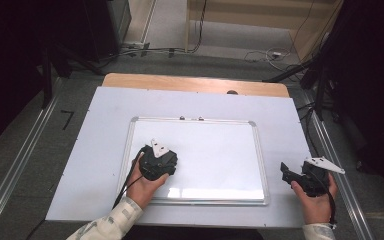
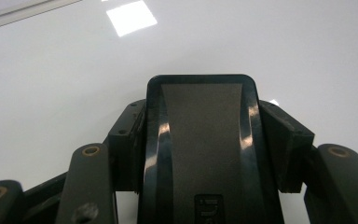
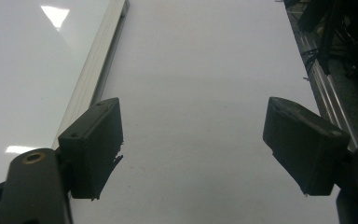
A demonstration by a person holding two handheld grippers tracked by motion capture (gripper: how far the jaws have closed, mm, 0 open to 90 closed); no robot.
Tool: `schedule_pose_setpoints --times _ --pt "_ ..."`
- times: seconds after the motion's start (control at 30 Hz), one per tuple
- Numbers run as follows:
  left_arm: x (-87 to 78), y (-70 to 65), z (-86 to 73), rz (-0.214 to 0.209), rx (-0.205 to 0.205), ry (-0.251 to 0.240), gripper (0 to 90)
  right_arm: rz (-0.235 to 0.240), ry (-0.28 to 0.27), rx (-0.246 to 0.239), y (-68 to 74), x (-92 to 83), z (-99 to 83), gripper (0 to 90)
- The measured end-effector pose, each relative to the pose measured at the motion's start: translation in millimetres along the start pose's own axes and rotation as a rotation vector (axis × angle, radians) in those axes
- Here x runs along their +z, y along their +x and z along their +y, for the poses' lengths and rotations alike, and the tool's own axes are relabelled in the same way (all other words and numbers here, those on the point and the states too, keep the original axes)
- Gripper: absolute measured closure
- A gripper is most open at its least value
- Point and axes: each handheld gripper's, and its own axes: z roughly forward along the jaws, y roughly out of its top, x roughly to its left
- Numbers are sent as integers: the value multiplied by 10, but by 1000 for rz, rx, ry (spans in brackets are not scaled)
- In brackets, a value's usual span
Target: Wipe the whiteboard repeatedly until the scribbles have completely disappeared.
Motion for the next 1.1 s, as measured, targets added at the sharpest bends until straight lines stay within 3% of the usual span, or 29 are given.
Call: schedule_pose_setpoints --times 0.13,0.23,0.37,0.53,1.1 --pt "-31 77 -19 34 -24 -2 408 0 0 3 0 3 4 185" --pt "-74 124 -4 37 -37 2 409 2 -5 2 3 8 17 185" --pt "-224 187 56 54 -78 -70 409 3 -2 -5 15 36 30 185" --pt "-363 254 66 65 -128 -103 407 3 -1 -8 34 47 33 185" --pt "-513 414 13 102 -207 -121 406 5 1 -8 27 57 37 184"
